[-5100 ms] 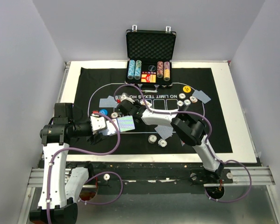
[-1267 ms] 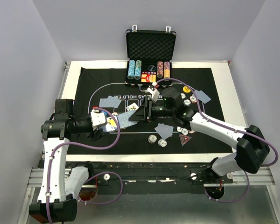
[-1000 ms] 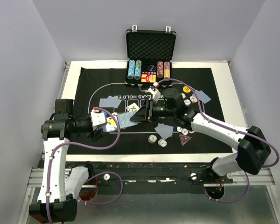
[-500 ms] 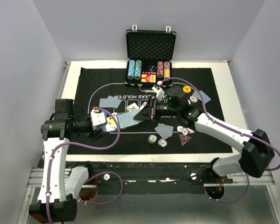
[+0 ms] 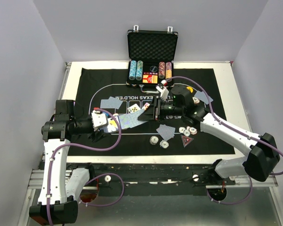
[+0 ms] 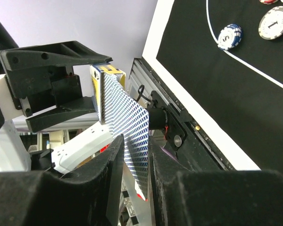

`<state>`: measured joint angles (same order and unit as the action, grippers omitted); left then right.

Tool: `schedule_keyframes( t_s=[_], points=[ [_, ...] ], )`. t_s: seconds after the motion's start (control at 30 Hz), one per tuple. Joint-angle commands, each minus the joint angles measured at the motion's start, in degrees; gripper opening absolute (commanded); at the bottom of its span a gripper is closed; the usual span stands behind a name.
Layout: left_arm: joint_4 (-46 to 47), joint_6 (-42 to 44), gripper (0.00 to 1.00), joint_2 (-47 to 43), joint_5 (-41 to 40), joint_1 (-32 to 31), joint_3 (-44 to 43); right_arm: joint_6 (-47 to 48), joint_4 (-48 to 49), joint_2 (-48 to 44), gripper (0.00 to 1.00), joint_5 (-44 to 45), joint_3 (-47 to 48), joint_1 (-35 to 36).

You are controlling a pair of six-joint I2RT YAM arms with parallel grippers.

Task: Distribute texas hold em gaming equipment

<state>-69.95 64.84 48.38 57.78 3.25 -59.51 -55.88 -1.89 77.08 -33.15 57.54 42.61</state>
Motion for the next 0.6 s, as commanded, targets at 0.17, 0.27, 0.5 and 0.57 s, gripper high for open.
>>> schedule_keyframes(
  t_s=[0.17,0.27,0.5,0.57],
  points=[
    [1.7,-0.1,0.42,0.0,5.0,-0.2,0.8,1.3,-2.9,-1.2,0.34,-4.1,4.9,-0.3],
    [2.2,-0.2,0.39,0.3,5.2,-0.2,1.1,2.1,-4.5,-1.5,0.34,-4.5,6.1,-0.5],
    [3.8,-1.4,0.39,0.6,5.5,-0.3,1.8,3.6,-8.4,-2.4,0.33,-4.6,7.0,-1.0],
    [4.1,-1.6,0.39,0.5,5.6,-0.2,1.8,3.5,-8.7,-2.3,0.32,-4.6,6.8,-1.2]
  ],
)
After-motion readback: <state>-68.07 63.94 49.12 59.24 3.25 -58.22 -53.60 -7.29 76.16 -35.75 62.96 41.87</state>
